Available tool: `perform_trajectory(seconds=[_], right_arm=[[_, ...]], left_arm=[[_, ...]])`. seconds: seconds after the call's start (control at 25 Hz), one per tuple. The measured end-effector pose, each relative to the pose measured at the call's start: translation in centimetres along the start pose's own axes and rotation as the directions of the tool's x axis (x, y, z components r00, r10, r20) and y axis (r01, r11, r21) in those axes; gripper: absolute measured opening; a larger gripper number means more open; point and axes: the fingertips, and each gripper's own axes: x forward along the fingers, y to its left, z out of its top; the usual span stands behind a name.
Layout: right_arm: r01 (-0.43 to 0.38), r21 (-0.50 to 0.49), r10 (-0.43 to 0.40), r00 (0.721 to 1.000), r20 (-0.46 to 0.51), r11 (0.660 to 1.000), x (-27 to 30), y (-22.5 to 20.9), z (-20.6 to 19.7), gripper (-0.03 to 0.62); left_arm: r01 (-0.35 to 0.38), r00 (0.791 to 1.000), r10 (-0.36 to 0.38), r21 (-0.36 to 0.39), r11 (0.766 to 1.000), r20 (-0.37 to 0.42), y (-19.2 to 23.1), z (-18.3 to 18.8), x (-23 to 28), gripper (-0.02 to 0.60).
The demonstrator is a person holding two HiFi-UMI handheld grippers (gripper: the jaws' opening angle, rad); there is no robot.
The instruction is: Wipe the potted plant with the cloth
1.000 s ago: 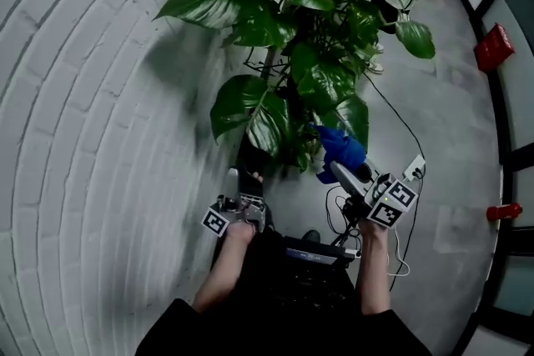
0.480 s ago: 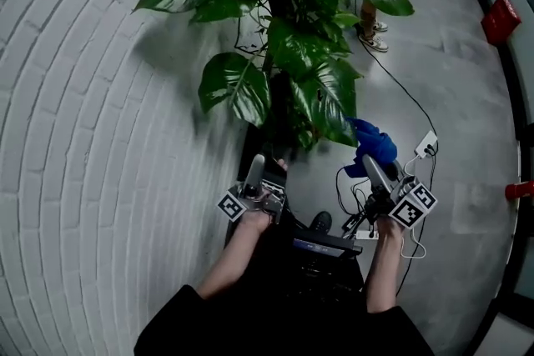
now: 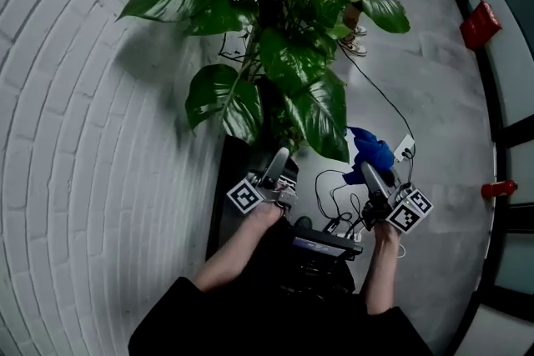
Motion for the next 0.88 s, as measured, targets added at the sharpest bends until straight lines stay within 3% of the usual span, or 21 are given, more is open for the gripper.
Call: perform_trajectory(seconds=[0.16,0.44,0.56,0.76,0.88], right_arm=[[0.029,-0.039,-0.03,1.0,-0.003,0.999,2.5,-0.1,1.0,0.117],[0.055,-0.035,-0.056,0.998,-0.026,0.998,3.5,-0.4,0.6,0.115],[0.042,-0.043,-0.044,0.998,-0.039,0.998,4.3,-1.2,0.9,0.116],[-0.022,-0.066,0.01,0.983,-0.181,0.998,7.7,-3.9,0.5,0.115],[-0.119,-0.124,0.074,0.945,-0.318,0.985,10.0,-5.3,0.3,0.117]], left_arm=[[-0.029,0.998,0.029,-0.011,1.0,-0.058,2.3,0.2,2.7,0.433],[-0.077,0.993,0.074,-0.038,0.996,-0.088,5.2,-0.9,5.5,0.433],[-0.144,0.982,0.139,-0.034,0.989,-0.126,7.3,-1.8,5.8,0.428],[-0.209,0.977,0.207,-0.031,0.977,-0.047,9.6,-0.8,5.3,0.262],[-0.212,0.977,0.212,-0.006,0.977,0.009,10.1,-0.4,5.1,0.144]])
